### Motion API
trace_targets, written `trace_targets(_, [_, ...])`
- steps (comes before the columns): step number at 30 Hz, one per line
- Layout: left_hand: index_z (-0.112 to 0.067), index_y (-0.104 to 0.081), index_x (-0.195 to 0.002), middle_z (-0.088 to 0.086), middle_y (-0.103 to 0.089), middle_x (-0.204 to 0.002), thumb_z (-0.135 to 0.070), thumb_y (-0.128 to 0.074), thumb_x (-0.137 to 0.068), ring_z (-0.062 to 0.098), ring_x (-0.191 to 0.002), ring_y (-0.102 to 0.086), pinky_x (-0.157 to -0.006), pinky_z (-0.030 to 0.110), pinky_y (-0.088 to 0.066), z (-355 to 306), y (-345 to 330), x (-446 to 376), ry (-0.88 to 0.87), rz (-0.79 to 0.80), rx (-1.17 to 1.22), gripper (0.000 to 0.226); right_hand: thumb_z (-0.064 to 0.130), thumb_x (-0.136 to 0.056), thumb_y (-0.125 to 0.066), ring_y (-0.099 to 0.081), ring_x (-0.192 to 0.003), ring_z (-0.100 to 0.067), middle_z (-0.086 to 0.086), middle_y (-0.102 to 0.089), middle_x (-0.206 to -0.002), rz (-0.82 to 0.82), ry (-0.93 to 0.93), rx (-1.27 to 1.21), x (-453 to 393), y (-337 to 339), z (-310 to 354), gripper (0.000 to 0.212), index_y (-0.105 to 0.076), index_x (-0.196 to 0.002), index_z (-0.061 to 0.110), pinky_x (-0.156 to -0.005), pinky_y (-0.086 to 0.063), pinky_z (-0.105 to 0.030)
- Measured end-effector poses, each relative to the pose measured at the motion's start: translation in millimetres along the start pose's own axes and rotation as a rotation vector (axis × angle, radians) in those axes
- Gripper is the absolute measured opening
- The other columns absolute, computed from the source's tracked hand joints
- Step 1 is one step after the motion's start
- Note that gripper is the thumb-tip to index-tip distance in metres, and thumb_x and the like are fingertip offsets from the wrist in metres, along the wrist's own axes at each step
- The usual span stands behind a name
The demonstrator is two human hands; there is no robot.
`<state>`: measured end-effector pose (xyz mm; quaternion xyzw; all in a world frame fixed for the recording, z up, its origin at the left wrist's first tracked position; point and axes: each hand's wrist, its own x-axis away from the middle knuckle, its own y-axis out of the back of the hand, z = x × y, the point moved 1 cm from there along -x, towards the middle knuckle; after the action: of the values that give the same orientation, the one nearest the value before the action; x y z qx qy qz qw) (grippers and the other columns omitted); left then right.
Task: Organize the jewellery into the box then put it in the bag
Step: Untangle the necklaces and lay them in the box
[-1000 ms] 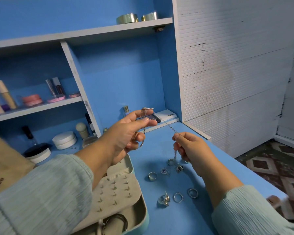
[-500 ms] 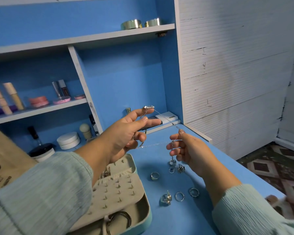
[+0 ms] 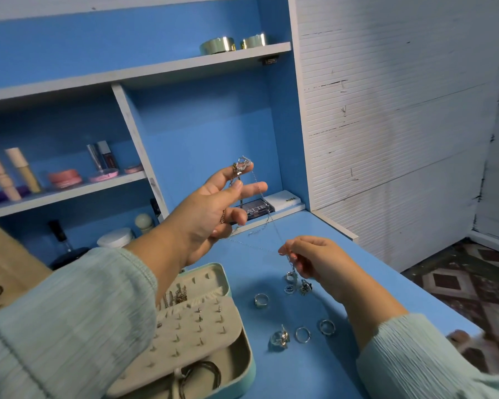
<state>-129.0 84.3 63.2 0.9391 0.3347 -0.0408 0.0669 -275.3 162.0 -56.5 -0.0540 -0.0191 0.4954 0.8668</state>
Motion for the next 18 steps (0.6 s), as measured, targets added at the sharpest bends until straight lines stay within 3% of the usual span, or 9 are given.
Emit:
trace_targets(5, [-0.035, -0.058, -0.109, -0.004, -0.069, -0.109, -0.022, -0.041, -0.1, 0.005, -0.044, -0.048, -0.031, 0.01, -0.021, -6, 4, -2, -0.029, -0.064, -0.08, 0.024, 0.003, -0.088, -0.054, -0.04, -0.051, -0.009, 0.004, -0.049, -0.051, 0.018, -0.003, 0.083, 2, 0, 1, 0.025, -0.07, -0.071, 0.013, -0.048, -0.037, -0.015])
trace_targets(10, [-0.036, -0.058, -0.109, -0.005, -0.069, -0.109, -0.022, -0.041, -0.1, 0.005, -0.045, -0.045, -0.033, 0.01, -0.024, -10, 11, -1, -0.041, -0.103, -0.142, 0.024, 0.01, -0.086, -0.064, -0.041, -0.051, -0.007, 0.012, -0.054, -0.051, -0.02, -0.003, 0.162, 1, -1, -1, 0.011, -0.068, -0.077, 0.013, -0.051, -0.039, -0.013])
trace_targets(15, [-0.036, -0.058, -0.109, -0.005, -0.069, -0.109, -0.023, -0.04, -0.101, 0.006, -0.045, -0.042, -0.033, 0.01, -0.028, -15, 16, 0, -0.039, -0.123, -0.159, 0.023, 0.017, -0.086, -0.065, -0.04, -0.043, -0.004, 0.015, -0.051, -0.046, -0.074, -0.012, 0.194, -1, 0, -5, 0.008, -0.068, -0.08, 0.013, -0.051, -0.037, -0.015])
trace_targets(18, [-0.036, -0.057, -0.11, -0.005, -0.069, -0.109, -0.023, -0.04, -0.101, 0.005, -0.043, -0.043, -0.033, 0.011, -0.027, -16, 18, 0, -0.044, -0.127, -0.178, 0.023, 0.02, -0.084, -0.068, -0.042, -0.039, 0.003, 0.012, -0.055, -0.054, -0.128, -0.002, 0.239, -2, 0, -5, 0.01, -0.067, -0.076, 0.016, -0.051, -0.037, -0.014])
